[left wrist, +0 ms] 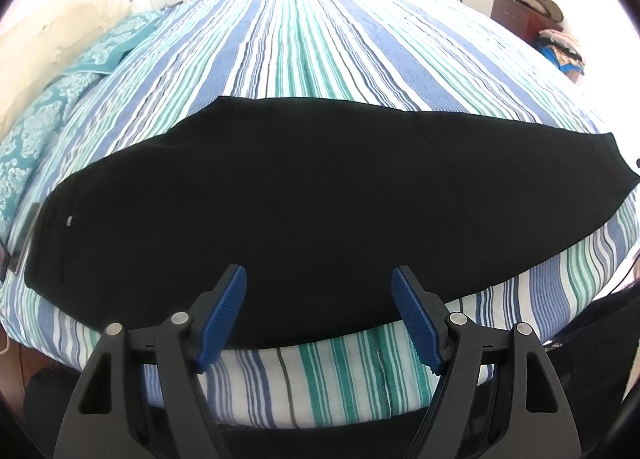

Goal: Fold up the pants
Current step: 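Grasp the hem end of the folded pants with the right tool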

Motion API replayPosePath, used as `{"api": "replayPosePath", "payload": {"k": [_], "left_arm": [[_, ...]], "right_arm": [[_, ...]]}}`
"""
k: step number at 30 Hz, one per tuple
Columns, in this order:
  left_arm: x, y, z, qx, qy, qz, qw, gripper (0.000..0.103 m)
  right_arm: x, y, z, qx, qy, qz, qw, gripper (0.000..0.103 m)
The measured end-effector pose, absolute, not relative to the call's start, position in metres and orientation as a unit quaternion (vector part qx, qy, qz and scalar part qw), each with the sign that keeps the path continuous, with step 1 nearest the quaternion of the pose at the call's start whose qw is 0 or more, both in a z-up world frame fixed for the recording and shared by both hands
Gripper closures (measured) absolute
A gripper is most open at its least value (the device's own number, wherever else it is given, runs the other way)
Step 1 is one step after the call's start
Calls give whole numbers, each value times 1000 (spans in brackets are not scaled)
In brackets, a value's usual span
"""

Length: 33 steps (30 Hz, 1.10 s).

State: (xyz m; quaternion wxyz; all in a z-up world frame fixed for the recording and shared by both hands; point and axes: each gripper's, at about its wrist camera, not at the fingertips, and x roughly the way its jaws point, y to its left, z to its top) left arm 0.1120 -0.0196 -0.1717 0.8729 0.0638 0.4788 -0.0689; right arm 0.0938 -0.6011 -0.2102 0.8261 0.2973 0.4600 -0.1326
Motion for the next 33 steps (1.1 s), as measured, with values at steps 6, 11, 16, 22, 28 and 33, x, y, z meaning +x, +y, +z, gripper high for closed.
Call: {"api": "replayPosePath", "payload": {"k": [6,11,16,22,28,33], "left_arm": [[114,-19,-175,63,483,-70,870,26],[112,-23,-174,67,479,-73,872,26],[112,-25,-174,70,482,-72,871,26],[113,-25,-175,70,483,-69,870,26],[114,-32,-177,74,486,-78,867,26],[111,-38,-173,78,481,-89,869,26]], "right_arm": [[74,-620,-215,399,430,-107,803,36],[80,-618,-233,435,448,-70,778,36],[91,-615,-243,442,436,-45,783,34],[95,-618,-248,441,436,-40,784,34],[98,-633,-263,498,422,4,758,32],[115,-622,-268,473,448,29,758,74]]}}
